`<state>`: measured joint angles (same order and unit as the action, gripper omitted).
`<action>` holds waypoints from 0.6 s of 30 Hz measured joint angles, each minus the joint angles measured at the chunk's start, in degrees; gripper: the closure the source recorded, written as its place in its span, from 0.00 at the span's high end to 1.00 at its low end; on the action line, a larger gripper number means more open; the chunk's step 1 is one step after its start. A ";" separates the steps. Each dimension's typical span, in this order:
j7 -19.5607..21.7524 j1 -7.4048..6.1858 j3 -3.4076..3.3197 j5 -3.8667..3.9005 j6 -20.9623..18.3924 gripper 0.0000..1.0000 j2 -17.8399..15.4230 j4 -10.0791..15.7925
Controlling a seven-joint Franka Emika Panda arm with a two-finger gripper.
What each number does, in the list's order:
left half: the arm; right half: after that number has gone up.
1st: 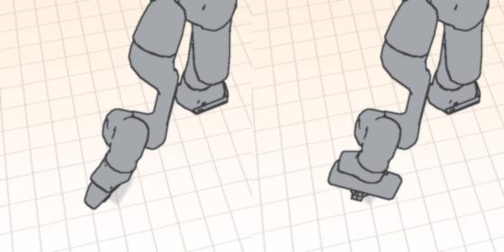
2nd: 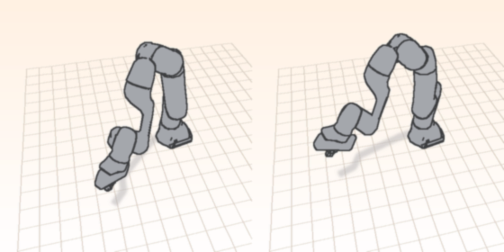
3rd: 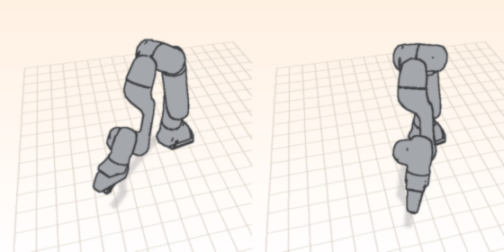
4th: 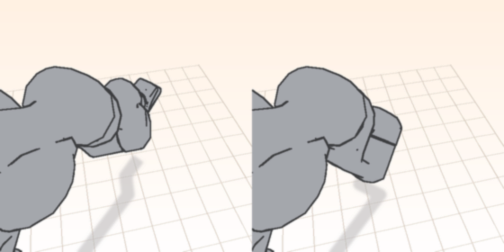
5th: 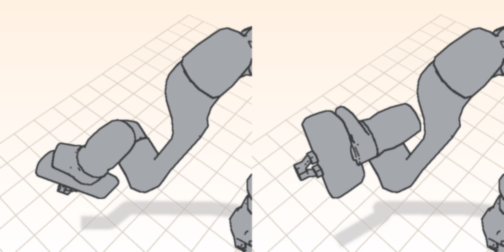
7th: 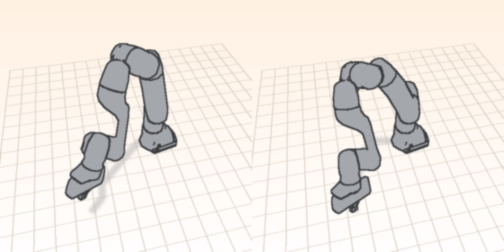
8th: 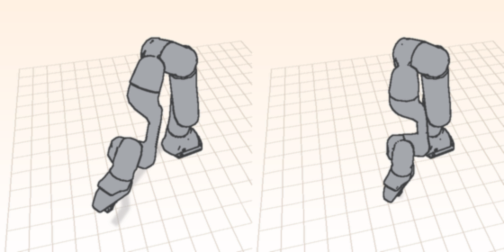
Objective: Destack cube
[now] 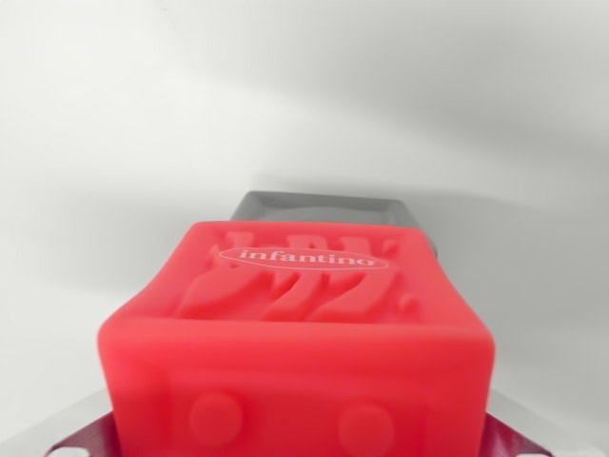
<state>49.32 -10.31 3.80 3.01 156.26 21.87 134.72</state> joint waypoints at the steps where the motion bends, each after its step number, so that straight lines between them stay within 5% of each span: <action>1: 0.00 0.00 0.00 0.00 0.00 0.00 0.00 0.00; 18: -0.17 0.05 0.15 -0.21 -3.13 0.00 -3.75 0.37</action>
<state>49.15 -10.26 3.95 2.80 153.13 18.12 135.09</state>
